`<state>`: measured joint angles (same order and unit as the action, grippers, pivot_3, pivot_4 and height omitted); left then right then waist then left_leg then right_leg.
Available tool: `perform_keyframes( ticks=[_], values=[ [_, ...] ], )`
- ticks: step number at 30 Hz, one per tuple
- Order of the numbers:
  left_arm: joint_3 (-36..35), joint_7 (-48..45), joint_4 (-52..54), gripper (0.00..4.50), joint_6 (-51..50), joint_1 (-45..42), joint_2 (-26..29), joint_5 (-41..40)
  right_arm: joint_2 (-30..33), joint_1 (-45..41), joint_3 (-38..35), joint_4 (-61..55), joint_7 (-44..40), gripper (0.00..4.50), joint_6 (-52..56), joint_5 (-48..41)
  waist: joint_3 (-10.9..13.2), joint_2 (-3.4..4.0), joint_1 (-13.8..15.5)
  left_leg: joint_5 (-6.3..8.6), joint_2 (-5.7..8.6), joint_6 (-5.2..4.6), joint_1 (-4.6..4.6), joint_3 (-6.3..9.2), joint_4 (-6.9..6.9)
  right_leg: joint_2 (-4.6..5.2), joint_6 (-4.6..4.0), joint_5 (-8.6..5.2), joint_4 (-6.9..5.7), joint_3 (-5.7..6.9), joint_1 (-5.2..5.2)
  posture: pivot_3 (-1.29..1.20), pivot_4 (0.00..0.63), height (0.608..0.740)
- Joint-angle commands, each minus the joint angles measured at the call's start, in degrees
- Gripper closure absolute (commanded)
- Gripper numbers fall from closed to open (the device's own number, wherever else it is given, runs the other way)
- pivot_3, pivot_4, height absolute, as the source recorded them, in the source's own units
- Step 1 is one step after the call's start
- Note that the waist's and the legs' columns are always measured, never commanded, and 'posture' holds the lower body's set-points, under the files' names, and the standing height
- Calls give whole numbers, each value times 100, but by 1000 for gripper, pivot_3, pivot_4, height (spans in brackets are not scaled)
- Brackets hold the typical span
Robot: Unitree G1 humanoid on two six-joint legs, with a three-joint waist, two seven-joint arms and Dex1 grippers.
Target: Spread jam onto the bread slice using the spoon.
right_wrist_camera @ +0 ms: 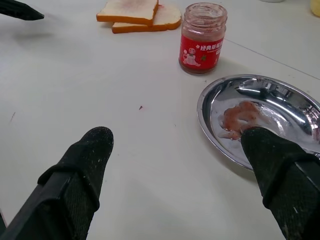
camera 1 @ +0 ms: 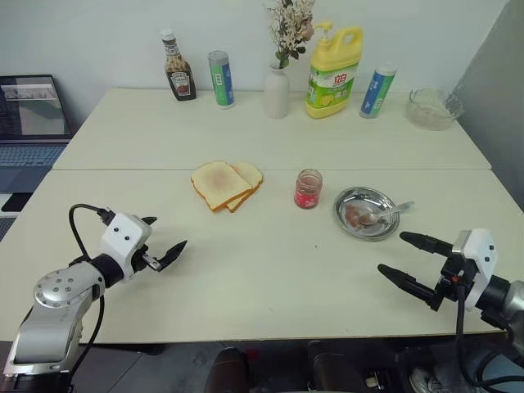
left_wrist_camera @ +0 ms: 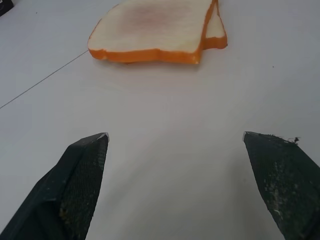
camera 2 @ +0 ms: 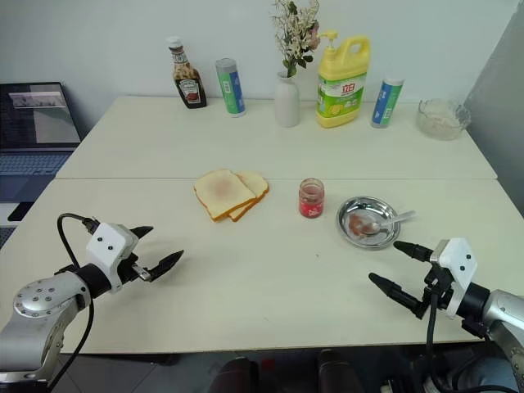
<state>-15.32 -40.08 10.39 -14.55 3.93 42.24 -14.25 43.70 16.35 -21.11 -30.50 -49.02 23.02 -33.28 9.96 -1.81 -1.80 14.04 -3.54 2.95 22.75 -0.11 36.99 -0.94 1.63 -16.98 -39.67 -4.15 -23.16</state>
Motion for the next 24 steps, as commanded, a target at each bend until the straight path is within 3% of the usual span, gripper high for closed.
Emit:
perform_keyframes(
  ticks=[1, 10, 16, 24],
  values=[
    [-4, -106, 98, 0, 16, -46, 60, -32, -19, -78, 26, -100, -40, 24, -39, -54, 0, 0, -1, 0, 0, 0, 0, 0, 0, 0, 0, 0, 0, 0, 0, 0, 150, 740],
    [-9, 276, -53, 0, 446, -84, -33, 458, -29, -200, 185, -55, -12, 24, -66, -6, 0, 0, 4, 0, 1, 0, 0, 0, 0, 0, 0, 0, 0, -1, 0, 0, 150, 740],
    [-168, 502, -152, 0, 716, -236, -319, 341, -43, -365, 345, -211, 25, 24, -42, -19, -1, -3, 7, 0, 0, 0, 0, 0, 1, 0, 0, 1, -2, 0, 0, 0, 150, 740],
    [-241, 857, -128, 0, -346, -688, -797, -279, -67, -1041, 742, -559, 166, 24, 248, -293, -2, -5, 4, 0, 1, 0, 1, 3, 4, -1, 0, 1, -6, 2, 0, 0, 150, 740]
  ],
)
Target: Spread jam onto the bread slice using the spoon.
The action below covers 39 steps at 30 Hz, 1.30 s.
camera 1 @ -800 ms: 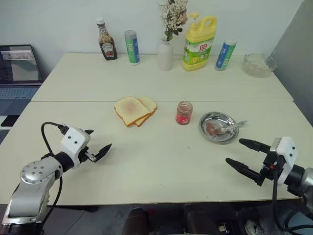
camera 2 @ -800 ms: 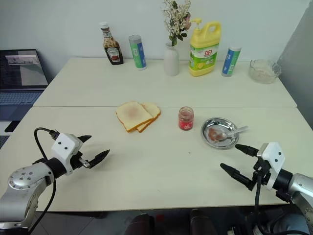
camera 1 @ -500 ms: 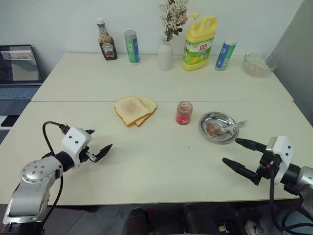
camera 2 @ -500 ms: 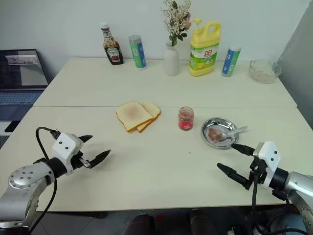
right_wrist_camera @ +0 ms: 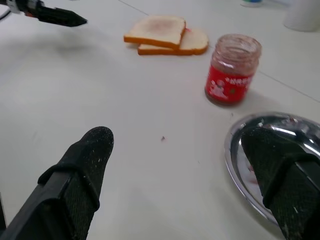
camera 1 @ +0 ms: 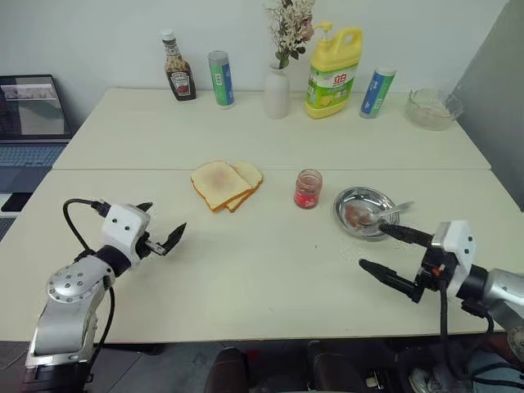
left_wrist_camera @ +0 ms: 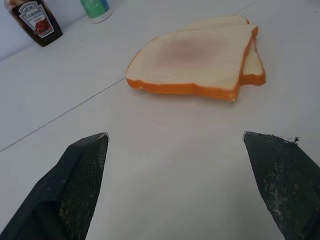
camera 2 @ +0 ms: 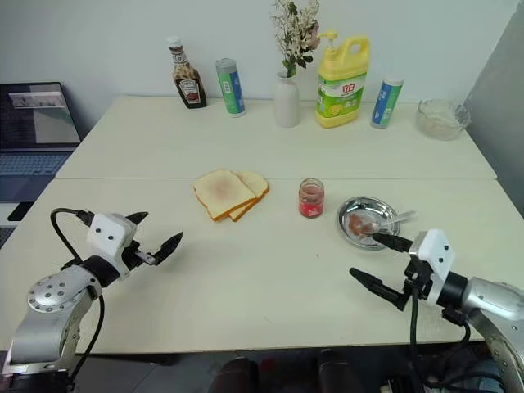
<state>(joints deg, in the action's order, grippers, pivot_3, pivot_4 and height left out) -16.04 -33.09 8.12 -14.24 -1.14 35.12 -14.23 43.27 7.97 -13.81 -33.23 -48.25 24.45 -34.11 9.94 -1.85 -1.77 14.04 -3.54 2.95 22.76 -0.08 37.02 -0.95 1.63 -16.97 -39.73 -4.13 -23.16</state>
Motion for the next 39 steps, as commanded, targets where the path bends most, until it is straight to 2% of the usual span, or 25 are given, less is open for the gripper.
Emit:
perform_keyframes(
  ticks=[1, 4, 12, 20, 29, 39],
  values=[
    [-222, 308, 94, 0, -704, -342, -219, -479, -26, -363, 70, -349, 136, 24, 164, -272, 0, -1, 1, 0, 1, 0, 0, 1, 0, 0, 0, 0, 0, 0, 0, 0, 150, 740],
    [-467, 763, -41, 0, -1826, -928, -569, -1140, -59, -918, 248, -496, 352, 24, 431, -520, 4, -8, 2, 0, 2, 0, 3, 5, 9, 0, 4, 3, -9, 3, 0, 0, 150, 740],
    [-413, 1028, -209, 0, -3323, -1474, -762, -1799, -103, -1429, 601, -529, 376, 24, 526, -561, 0, -15, 0, 0, 5, 0, 4, 10, 7, -1, -19, 17, -12, 5, -1, 0, 150, 740],
    [-144, 1121, -630, 0, -3795, -1937, -1002, -1821, -59, -1601, 755, -540, 303, 24, 502, -486, 1, -17, 4, 0, 6, 0, 5, 16, 9, -1, -21, 18, -14, 9, -1, 0, 150, 740],
    [-395, 1480, -1459, 0, -4027, -2736, -1560, -1931, 49, -1587, 770, -669, 275, 24, 511, -452, 0, -18, 27, -1, 11, 1, 6, 19, 12, 1, -20, 19, -15, 11, 1, 0, 150, 740],
    [-524, 1691, -1658, 3225, -4261, -2940, -1646, -1971, 86, -1616, 739, -776, 359, 0, 570, -529, 0, -18, 18, -1, 10, 1, 6, 18, 11, 1, -18, 20, -14, 10, 1, 0, 150, 740]
  ],
)
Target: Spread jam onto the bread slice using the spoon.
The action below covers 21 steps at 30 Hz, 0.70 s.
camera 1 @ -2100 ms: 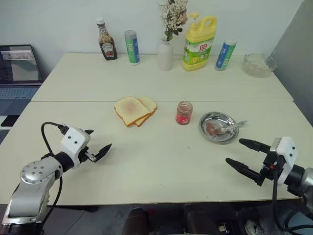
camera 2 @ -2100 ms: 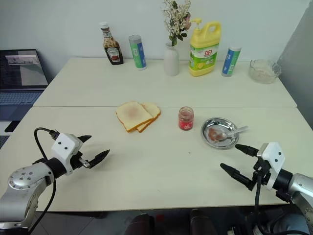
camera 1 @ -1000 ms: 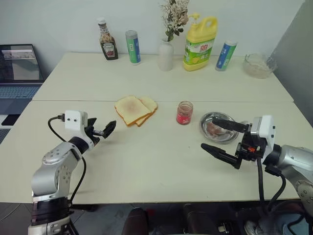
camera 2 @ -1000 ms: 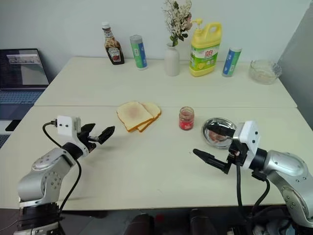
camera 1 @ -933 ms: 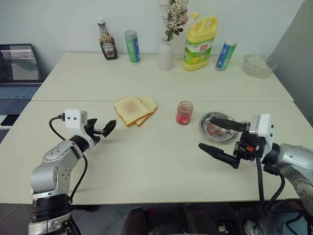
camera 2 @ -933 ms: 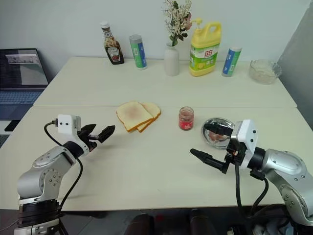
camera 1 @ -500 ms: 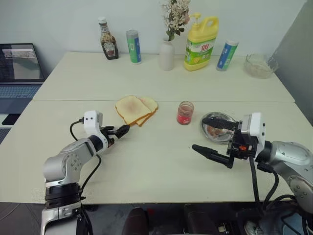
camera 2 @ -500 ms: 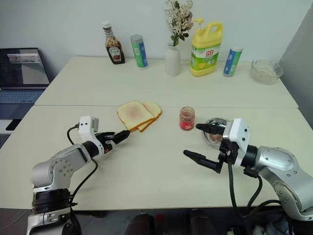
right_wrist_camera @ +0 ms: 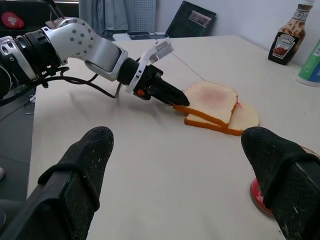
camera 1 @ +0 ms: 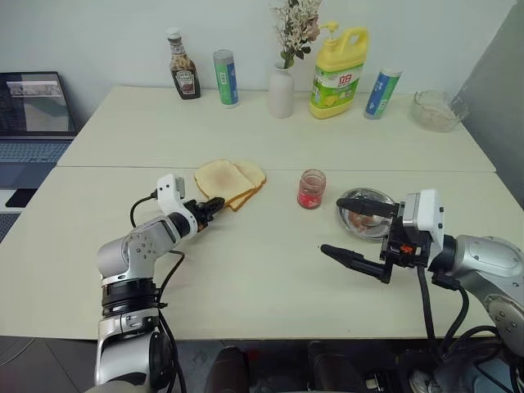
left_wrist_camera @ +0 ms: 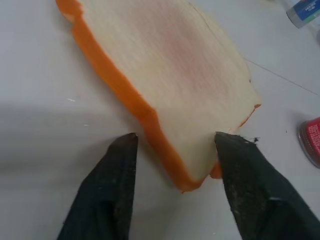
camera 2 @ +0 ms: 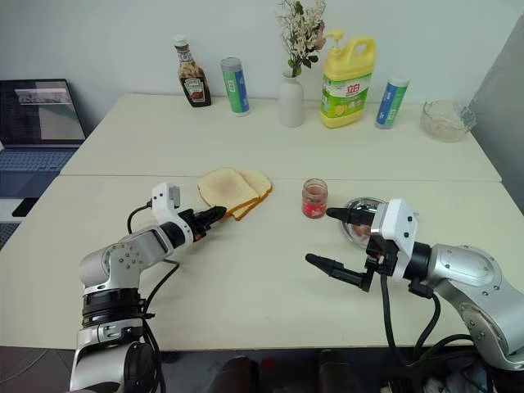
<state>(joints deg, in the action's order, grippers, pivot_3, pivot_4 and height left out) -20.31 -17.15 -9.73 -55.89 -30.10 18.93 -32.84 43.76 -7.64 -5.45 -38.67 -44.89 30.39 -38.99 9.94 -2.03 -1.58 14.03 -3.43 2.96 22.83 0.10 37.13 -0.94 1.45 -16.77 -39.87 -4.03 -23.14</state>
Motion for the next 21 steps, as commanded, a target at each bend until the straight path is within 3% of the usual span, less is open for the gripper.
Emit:
perform_keyframes(
  ticks=[1, 4, 10, 16, 21],
  values=[
    [-127, 131, 179, 3513, -132, -29, -35, -137, 33, -54, -97, -234, 30, 0, -24, -41, 0, 0, -2, 0, 0, 0, 0, 0, 0, 0, 0, 0, 0, 0, 0, 0, 150, 740],
    [-195, 214, 319, 4466, -229, 23, -41, -215, 22, -64, -90, -228, 42, 0, -24, -42, 0, 0, -4, 0, -1, 0, -1, 0, 0, 0, 0, 0, -1, 0, 0, 0, 150, 740],
    [-335, 190, 626, 4466, -429, 118, 72, -455, -6, -148, -34, -168, 46, 0, -30, -30, 0, 0, -6, 0, -1, 0, 0, 0, -1, 0, 0, 0, 0, 0, 0, 0, 150, 740],
    [-414, -507, 1037, 4466, -874, 388, 608, -1018, 123, -58, -116, -121, -96, 0, 43, -84, 1, -1, -23, 0, -3, 1, -1, 0, -5, -1, 0, 0, 0, 1, -3, 0, 150, 740],
    [-468, -1891, 1783, 4466, -1546, 1002, 1399, -2147, 591, 506, -351, -109, -512, 0, 60, -43, 4, -6, -26, 1, -3, 2, 2, -4, -8, 0, 0, -1, 8, -1, -4, 0, 150, 740]
  ],
)
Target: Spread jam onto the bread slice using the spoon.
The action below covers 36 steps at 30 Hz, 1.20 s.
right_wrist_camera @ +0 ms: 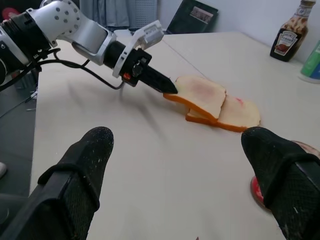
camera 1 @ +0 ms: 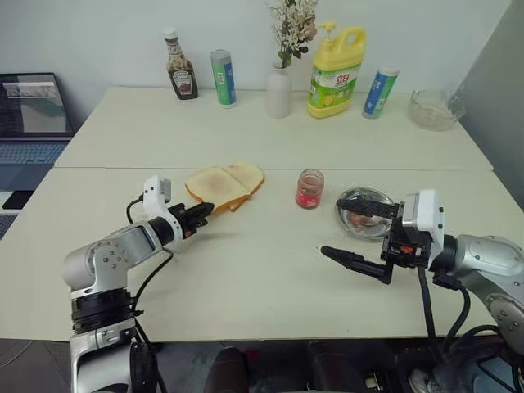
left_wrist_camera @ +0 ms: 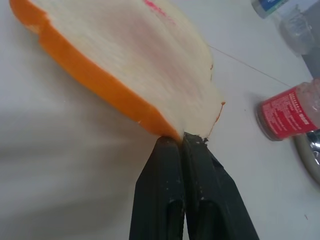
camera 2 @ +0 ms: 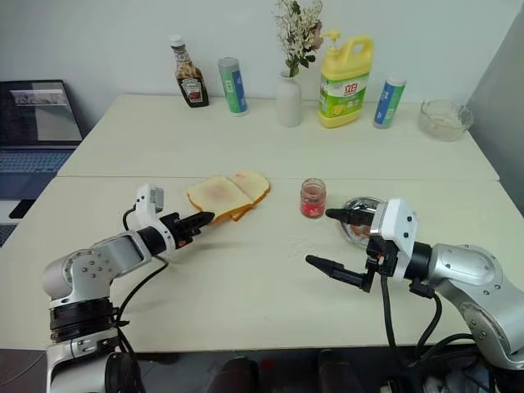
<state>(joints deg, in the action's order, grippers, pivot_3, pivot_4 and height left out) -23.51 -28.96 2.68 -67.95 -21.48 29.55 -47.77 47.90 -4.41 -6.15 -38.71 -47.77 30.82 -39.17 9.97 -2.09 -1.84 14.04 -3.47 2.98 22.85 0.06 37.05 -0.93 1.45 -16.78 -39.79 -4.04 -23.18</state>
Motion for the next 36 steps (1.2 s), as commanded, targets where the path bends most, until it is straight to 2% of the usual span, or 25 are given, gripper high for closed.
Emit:
perform_keyframes(
  ticks=[1, 8, 12, 16, 20, 23, 26, 31, 36],
  values=[
    [-6, -876, 658, 4466, -421, 253, 434, -767, 243, 258, -296, -124, -276, 0, 1, -34, 0, 0, 2, 0, -2, 0, 0, 0, 0, 0, 0, 0, 2, 1, 0, 0, 150, 740],
    [1247, -1934, 1573, 4466, -445, 1016, 1050, -893, 476, 518, -410, -265, -473, 0, 55, -127, 0, 0, 3, 0, 0, 0, -3, -1, 2, 1, 23, -14, 3, -3, 2, 0, 150, 740],
    [2124, -2477, 1782, 4466, 94, 1451, 1375, -418, 669, 768, -534, -432, -585, 0, 199, -193, -2, 4, 6, 0, -1, -1, -6, -3, 0, 1, 22, -16, 4, -6, 2, 0, 150, 740],
    [2396, -2695, 1581, 4466, 557, 1555, 1530, -41, 740, 869, -640, -504, -611, 0, 277, -274, -1, 2, 12, 0, -3, -2, -5, -2, 1, -1, 20, -17, 6, -4, 1, 0, 150, 740],
    [2682, -2755, 1307, 4466, 1455, 1625, 1691, 779, 764, 883, -621, -542, -587, 0, 312, -287, -1, 3, 13, 0, -3, -2, -8, -4, 1, -1, 17, -20, 5, -6, 1, 0, 150, 740],
    [2580, -2691, 1267, 4466, 1623, 1634, 1626, 874, 754, 833, -576, -542, -568, 0, 331, -298, -1, 2, 14, 0, -3, -2, -3, -4, 1, -1, 16, -20, 10, -6, 1, 0, 150, 740],
    [2502, -2607, 1300, 3838, 1662, 1674, 1597, 903, 755, 797, -551, -528, -579, 0, 342, -311, -1, 2, 14, 0, -3, -3, -3, -5, 0, 0, 17, -20, 12, -6, 1, 0, 150, 740],
    [2239, -2575, 1641, 2285, 1760, 2027, 1693, 843, 751, 717, -480, -476, -614, 0, 329, -284, -1, 3, 7, 0, -5, -3, -4, -7, 0, 0, 17, -20, 12, -7, 1, 0, 150, 740],
    [1686, -2523, 1734, 855, 2630, 2629, 1827, 1314, 690, 673, -431, -423, -600, 0, 268, -242, -1, 3, 3, 0, -10, -3, -7, -4, -1, -2, 16, -20, 10, -6, 1, 0, 150, 740]
  ],
)
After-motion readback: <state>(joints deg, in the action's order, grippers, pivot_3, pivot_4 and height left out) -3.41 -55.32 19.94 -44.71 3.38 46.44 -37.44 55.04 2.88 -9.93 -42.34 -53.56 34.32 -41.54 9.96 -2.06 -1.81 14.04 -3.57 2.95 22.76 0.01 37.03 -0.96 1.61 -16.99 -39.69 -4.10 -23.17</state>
